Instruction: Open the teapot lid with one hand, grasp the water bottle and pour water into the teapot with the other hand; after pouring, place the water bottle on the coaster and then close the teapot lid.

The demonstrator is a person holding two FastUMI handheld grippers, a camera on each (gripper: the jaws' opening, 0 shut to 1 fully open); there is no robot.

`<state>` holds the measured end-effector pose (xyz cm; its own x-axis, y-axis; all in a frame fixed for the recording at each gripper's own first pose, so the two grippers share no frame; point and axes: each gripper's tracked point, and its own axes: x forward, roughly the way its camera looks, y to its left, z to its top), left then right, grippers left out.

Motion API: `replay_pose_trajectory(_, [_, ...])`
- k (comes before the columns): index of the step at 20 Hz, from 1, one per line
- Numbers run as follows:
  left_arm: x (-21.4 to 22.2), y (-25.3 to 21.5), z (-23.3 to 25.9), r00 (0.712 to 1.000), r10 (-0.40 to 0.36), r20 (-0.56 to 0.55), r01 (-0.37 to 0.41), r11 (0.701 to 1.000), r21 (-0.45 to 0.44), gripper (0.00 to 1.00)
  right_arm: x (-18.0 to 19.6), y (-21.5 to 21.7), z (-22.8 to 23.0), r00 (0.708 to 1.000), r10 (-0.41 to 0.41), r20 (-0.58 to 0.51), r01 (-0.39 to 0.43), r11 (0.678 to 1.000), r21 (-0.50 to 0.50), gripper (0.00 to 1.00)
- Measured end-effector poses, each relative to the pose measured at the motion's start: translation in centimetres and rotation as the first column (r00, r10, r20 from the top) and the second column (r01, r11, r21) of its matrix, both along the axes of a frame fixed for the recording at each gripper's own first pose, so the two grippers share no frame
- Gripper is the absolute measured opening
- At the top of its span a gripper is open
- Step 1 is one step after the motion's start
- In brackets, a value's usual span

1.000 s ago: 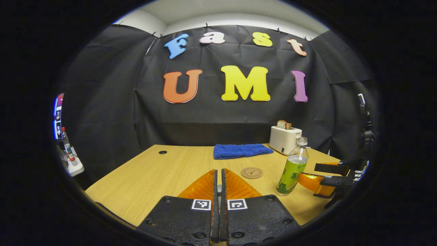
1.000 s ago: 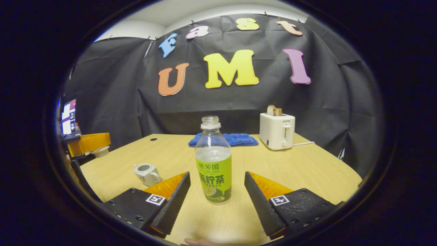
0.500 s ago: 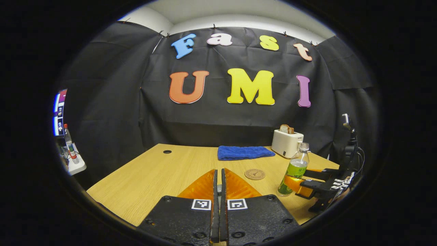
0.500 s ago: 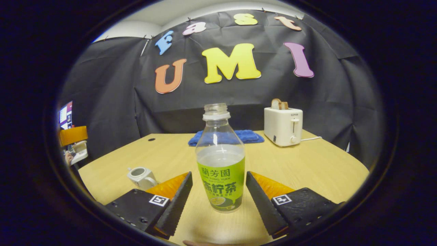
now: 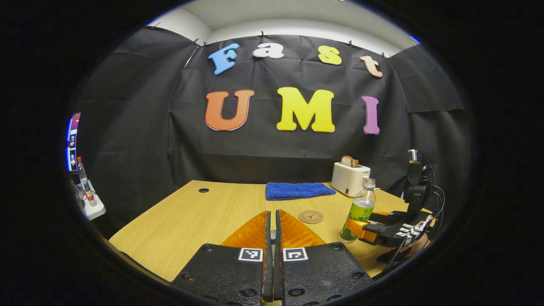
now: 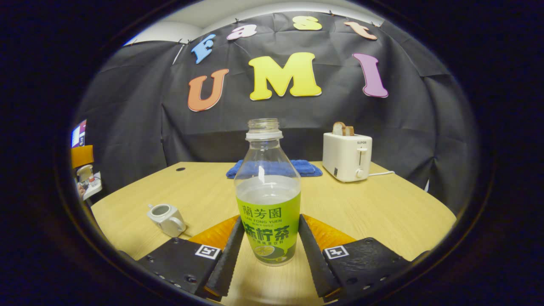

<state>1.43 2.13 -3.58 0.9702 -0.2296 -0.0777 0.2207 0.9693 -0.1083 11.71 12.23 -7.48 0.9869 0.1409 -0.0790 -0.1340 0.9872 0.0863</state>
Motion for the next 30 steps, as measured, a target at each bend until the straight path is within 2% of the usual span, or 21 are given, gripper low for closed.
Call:
replay_pose_trajectory(4, [-0.4,0.3,0.4,1.000,-0.008,0.004,0.008,1.000,0.003,0.03,0.0,-0.9,1.1,0.998,-0.061,0.012,0.062,0.996,-0.066,0.73])
replay_pose_trajectory(11, [-0.9,0.9,0.4,1.000,-0.013,-0.003,0.013,1.000,0.014,0.03,0.5,-0.3,2.5,0.996,-0.092,0.018,0.093,0.977,-0.194,0.73])
replay_pose_trajectory(19, [-1.6,1.2,1.0,0.999,-0.039,0.015,0.039,0.999,0.025,0.03,1.0,1.6,3.0,0.993,-0.114,0.028,0.116,0.923,-0.367,0.74])
replay_pose_trajectory(22, [-1.8,2.2,1.1,0.999,-0.031,0.018,0.031,1.000,0.002,0.03,1.3,2.5,2.9,0.993,-0.117,0.029,0.118,0.880,-0.461,0.74])
replay_pose_trajectory(26, [-1.7,3.1,1.3,0.999,-0.028,0.018,0.028,0.999,-0.018,0.03,1.6,4.0,3.0,0.993,-0.105,0.052,0.115,0.801,-0.588,0.74])
replay_pose_trajectory(28, [-1.7,3.4,1.1,0.999,-0.028,0.015,0.029,0.999,-0.017,0.03,1.7,4.7,2.8,0.993,-0.100,0.060,0.115,0.751,-0.650,0.74])
replay_pose_trajectory(30, [-1.7,3.9,0.9,1.000,-0.023,0.009,0.023,1.000,-0.012,0.04,1.6,4.9,2.8,0.990,-0.109,0.088,0.139,0.687,-0.713,0.74])
